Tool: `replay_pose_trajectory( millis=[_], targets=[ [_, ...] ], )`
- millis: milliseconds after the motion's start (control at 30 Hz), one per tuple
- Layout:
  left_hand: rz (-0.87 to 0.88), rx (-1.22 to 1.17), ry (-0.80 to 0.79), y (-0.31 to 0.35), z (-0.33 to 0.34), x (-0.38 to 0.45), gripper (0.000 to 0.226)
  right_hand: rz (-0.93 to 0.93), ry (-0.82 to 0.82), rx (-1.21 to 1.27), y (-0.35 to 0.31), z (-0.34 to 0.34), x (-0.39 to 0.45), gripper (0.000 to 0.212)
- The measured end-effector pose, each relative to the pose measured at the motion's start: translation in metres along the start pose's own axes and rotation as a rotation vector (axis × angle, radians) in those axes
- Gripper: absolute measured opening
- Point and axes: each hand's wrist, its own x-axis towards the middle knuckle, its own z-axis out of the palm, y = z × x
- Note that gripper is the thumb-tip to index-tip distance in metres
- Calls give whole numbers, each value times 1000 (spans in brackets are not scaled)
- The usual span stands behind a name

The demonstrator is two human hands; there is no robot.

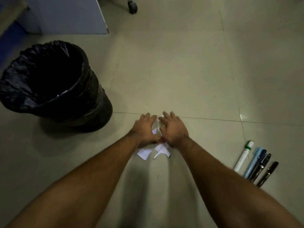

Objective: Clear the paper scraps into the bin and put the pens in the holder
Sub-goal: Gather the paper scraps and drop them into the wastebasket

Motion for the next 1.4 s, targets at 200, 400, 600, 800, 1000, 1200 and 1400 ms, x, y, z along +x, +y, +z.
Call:
replay_pose_trajectory(
  millis=[200,400,600,800,1000,1200,1400],
  targets=[
    [139,355,-100,-13,16,-49,136,-94,-7,50,11,0,-58,79],
    [83,393,-117,-1,28,-55,114,-101,-195,-127,12,9,-58,108],
    [100,342,169,-3,31,-44,58,-142,151,-69,13,20,-49,62],
    [-9,213,194,-11,8,-24,108,-83,-26,-96,1,10,-26,103],
    [54,263,-281,-9,1,-33,122,-200,-205,-120,15,5,-50,122],
    [140,521,-308,-4,16,-52,108,-221,-109,-166,12,7,-55,82],
    [157,421,-196,3,19,-45,72,-194,44,-87,-1,17,-53,40]
  ],
)
